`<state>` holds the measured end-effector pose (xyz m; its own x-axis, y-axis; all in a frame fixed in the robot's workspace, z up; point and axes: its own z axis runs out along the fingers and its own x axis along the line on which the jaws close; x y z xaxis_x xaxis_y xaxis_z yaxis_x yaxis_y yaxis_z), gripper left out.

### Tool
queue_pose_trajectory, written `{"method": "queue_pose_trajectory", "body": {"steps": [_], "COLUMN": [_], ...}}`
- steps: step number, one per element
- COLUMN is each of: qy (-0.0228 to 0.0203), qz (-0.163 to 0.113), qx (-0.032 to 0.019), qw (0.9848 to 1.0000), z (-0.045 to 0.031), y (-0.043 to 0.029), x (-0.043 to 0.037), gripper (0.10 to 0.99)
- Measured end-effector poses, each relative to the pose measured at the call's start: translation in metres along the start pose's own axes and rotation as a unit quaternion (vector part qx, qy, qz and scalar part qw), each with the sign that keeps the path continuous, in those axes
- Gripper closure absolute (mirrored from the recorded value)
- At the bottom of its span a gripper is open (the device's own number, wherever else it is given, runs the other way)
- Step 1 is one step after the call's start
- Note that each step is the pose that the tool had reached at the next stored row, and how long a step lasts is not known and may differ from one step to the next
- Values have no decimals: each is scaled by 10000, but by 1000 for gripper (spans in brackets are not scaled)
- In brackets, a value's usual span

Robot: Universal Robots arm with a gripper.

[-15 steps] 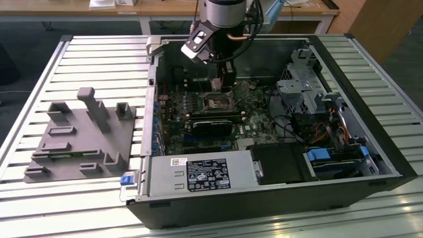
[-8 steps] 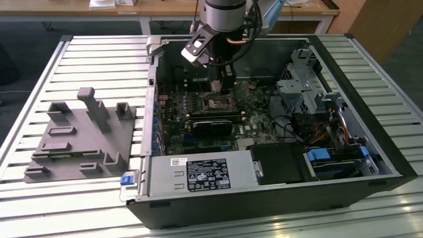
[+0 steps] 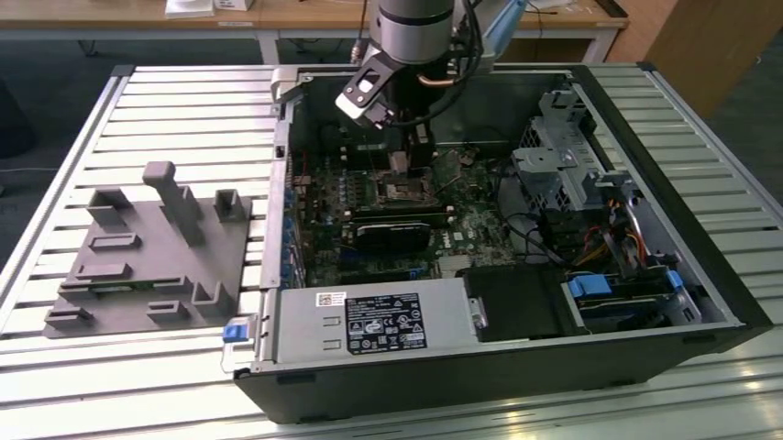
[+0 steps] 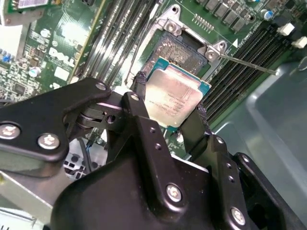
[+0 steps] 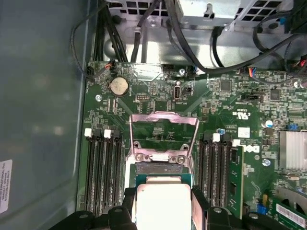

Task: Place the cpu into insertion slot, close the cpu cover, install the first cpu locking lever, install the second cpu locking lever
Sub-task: 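Place the cpu into insertion slot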

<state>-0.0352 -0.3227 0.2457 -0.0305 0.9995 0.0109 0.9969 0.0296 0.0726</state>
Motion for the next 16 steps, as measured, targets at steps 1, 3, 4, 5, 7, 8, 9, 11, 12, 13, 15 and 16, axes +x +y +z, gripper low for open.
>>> {"method": "queue_pose_trajectory", "body": {"steps": [1,3,4,5,7,8,9,11,12,13,15,16], "qy": [0,1,1,1,1,1,1,1,1,1,0,0], "qz": [0,-6,-12,-17,-18,-18,-17,-15,-13,-12,-8,-5], "qx": [0,0,0,0,0,1,1,1,0,1,0,0], "qw": [10000,10000,10000,10000,10000,10000,10000,10000,10000,10000,10000,10000], "z": [18,55,73,91,120,126,133,152,164,175,194,203], "y": [-2,-6,-8,-10,-13,-13,-14,-17,-21,-24,-32,-36], "x": [2,2,2,2,1,1,1,0,-1,-1,-1,-1], "gripper": [545,545,545,545,545,545,545,545,545,545,545,545]}}
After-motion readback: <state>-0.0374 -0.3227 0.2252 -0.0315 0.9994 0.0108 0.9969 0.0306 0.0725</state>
